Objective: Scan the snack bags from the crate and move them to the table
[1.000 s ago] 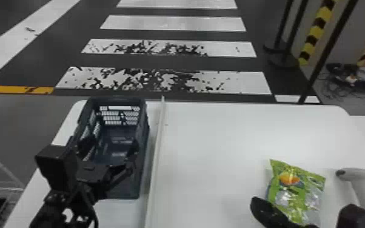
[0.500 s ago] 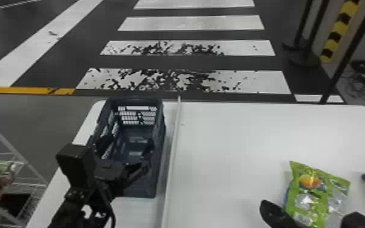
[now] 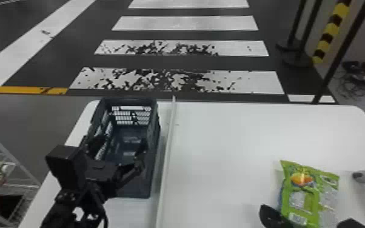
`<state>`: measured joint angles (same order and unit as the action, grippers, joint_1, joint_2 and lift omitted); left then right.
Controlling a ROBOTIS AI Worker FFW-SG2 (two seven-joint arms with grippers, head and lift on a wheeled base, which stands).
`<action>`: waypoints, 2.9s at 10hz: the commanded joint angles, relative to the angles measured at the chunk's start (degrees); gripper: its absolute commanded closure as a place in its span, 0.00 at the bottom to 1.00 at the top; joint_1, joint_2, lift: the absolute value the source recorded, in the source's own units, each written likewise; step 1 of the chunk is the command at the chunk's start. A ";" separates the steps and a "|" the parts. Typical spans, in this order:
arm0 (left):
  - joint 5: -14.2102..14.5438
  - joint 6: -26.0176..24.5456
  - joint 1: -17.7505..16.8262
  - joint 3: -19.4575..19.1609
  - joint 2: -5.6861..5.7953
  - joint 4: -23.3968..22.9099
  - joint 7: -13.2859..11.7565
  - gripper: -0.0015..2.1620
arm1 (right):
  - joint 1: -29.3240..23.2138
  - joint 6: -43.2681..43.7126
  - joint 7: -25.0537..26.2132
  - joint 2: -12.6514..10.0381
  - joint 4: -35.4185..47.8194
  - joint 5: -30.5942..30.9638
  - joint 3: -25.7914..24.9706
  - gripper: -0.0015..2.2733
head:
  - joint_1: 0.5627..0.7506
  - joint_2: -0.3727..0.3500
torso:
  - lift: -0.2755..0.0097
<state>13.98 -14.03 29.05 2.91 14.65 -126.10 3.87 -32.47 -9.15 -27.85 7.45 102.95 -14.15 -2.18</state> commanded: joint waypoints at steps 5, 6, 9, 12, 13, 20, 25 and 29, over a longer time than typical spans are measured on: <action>0.00 0.00 0.13 0.34 -0.33 0.15 -0.35 0.00 | -2.60 0.39 -0.62 0.46 0.76 -1.58 -3.18 0.99 | 0.70 0.55 | 0.63; 0.00 0.18 0.13 0.34 -0.33 0.15 -0.35 0.00 | -2.78 0.22 -0.62 0.46 1.12 -1.58 -3.27 0.99 | 0.70 0.54 | 0.63; 0.08 0.35 0.13 0.34 -0.33 -0.02 -0.35 0.00 | -3.65 -3.12 -0.71 0.46 5.51 -3.60 -3.27 0.99 | 0.70 0.53 | 0.63; 0.00 0.35 0.13 0.43 -0.59 -0.02 -0.44 0.00 | -3.30 -7.52 0.61 0.20 11.75 -4.75 -5.03 0.99 | 0.70 0.56 | 0.63; 0.00 0.35 0.13 0.34 -0.59 -0.11 -0.44 0.00 | -2.42 -8.57 1.92 0.20 12.63 -4.66 -6.52 0.80 | 0.70 0.55 | 0.63; 0.00 0.35 0.48 0.25 -0.06 -0.29 -0.70 0.00 | 3.55 -7.34 2.45 1.96 6.48 -4.57 -18.21 0.01 | 0.70 0.31 | 0.63; 0.17 0.35 1.45 -0.01 0.29 -0.55 -0.88 0.00 | 9.00 1.27 3.24 6.35 -6.88 -3.08 -19.09 0.01 | 0.70 0.19 | 0.63; 0.17 0.35 1.45 -0.01 0.11 0.06 -0.97 0.00 | 13.57 6.72 4.47 9.25 -16.90 -1.41 -19.09 0.01 | 0.70 0.12 | 0.63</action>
<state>14.15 -13.67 30.50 2.90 14.81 -126.13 2.89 -19.68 -2.86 -23.33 16.23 87.61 -15.76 -21.26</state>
